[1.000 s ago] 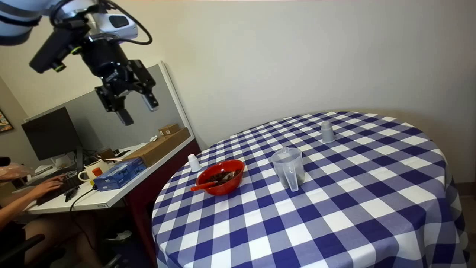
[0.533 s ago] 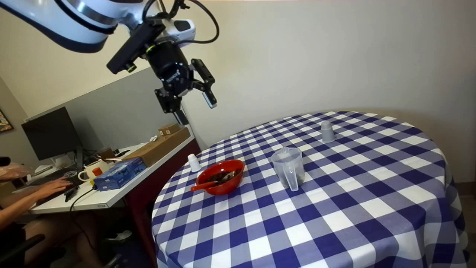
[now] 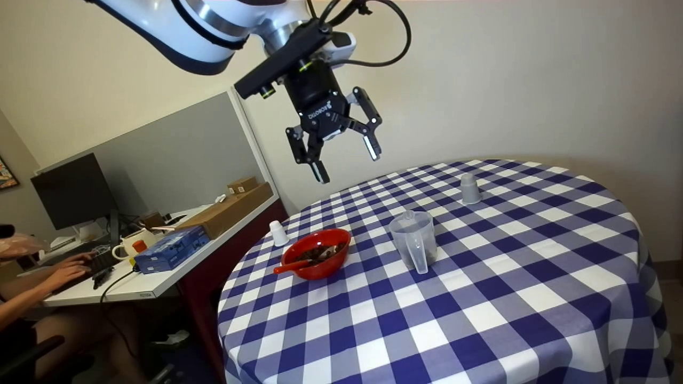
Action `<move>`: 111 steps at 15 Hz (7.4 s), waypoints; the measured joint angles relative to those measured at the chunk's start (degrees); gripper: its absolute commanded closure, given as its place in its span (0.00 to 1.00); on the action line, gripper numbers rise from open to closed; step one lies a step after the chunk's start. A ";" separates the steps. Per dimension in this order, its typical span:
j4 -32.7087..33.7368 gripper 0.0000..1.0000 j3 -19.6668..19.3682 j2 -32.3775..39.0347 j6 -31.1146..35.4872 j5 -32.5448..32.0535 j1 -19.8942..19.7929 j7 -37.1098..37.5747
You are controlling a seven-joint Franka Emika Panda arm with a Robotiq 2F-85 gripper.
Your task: Pour the contents in the clear jug into the red bowl
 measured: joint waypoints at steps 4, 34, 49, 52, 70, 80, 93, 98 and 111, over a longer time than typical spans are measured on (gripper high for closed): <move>4.00 0.00 -1.03 5.74 1.09 0.20 -1.20 -2.81; 19.66 0.72 0.17 30.68 2.97 4.12 -4.69 -7.28; 20.92 0.53 0.18 30.64 1.46 4.05 -4.70 -8.60; 20.91 0.31 0.23 30.64 0.63 3.95 -4.47 -8.83; 20.73 0.88 0.54 30.62 -0.61 3.87 -4.29 -8.89; 18.50 0.88 1.29 24.24 -1.03 -3.75 1.79 -6.75; 5.23 0.88 8.34 12.64 -16.03 -39.02 18.87 19.75; 0.86 0.88 13.01 12.83 -24.07 -47.30 21.84 26.81; -2.90 0.88 16.62 21.00 -37.75 -61.96 23.46 33.82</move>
